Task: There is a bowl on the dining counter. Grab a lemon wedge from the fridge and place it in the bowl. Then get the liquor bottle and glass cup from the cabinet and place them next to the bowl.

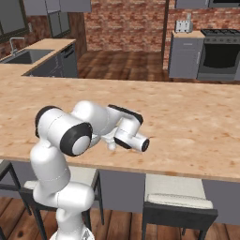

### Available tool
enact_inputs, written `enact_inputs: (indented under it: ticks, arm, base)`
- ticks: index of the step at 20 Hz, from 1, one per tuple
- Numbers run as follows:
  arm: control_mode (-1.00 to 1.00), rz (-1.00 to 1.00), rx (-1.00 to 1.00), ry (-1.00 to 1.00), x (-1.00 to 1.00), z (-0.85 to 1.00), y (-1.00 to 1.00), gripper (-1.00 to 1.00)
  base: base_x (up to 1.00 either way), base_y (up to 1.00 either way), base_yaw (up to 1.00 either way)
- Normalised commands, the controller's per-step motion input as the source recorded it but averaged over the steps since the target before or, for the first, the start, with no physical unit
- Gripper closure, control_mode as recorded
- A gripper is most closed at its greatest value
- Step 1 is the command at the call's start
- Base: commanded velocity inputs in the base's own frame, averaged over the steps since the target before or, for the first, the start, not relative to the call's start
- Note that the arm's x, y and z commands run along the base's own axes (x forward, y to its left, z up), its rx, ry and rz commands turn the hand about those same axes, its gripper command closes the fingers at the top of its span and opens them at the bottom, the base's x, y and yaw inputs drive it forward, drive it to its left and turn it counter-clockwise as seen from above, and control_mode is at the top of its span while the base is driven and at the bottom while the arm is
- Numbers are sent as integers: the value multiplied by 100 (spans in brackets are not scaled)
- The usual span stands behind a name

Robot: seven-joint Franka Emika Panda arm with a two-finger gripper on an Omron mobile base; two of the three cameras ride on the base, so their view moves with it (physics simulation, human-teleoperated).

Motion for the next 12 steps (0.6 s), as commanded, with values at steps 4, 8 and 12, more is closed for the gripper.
enact_inputs:
  ticks: [4, 8, 12]
  arm:
    - [-100, 0, 0, 0, 18, 0, 0, 100]
    - [-100, 0, 0, 0, 9, -1, 0, 100]
    - [-100, 0, 0, 0, 3, -16, 0, 100]
  base:
    - [0, 0, 0]
    - [0, 0, 0]
    - [0, 0, 0]
